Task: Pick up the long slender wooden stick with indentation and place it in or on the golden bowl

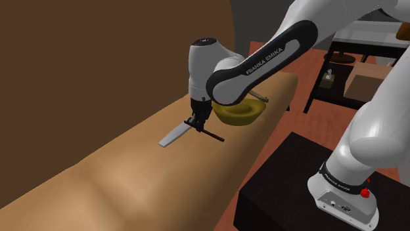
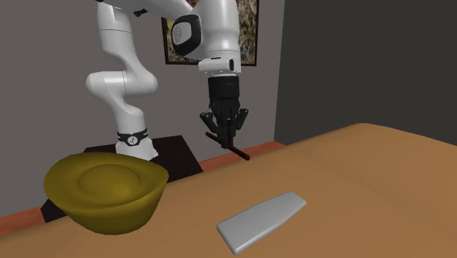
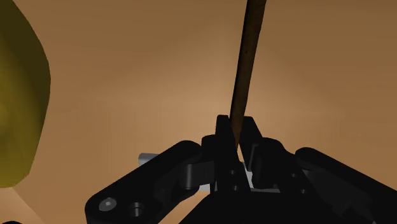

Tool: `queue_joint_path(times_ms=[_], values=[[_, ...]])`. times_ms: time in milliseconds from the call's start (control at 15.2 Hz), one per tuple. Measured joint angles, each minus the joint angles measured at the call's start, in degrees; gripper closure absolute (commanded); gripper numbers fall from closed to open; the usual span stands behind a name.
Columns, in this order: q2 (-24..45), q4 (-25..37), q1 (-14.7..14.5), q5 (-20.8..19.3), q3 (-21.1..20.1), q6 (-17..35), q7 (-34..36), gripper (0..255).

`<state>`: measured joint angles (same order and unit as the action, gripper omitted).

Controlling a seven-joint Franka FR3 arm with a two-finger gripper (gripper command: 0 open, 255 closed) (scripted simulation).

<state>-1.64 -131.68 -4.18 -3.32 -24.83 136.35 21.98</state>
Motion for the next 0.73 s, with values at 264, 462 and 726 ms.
queue_joint_path(times_ms=[264,462,726], values=[[-2.03,1.12,-0.02,1.34,0.14,-2.93,-1.11,255],[-3.25,2.6,-0.08,2.09,0.25,-5.5,-1.7,255],[-4.62,4.26,-0.09,2.87,0.47,-8.41,-2.41,255]])
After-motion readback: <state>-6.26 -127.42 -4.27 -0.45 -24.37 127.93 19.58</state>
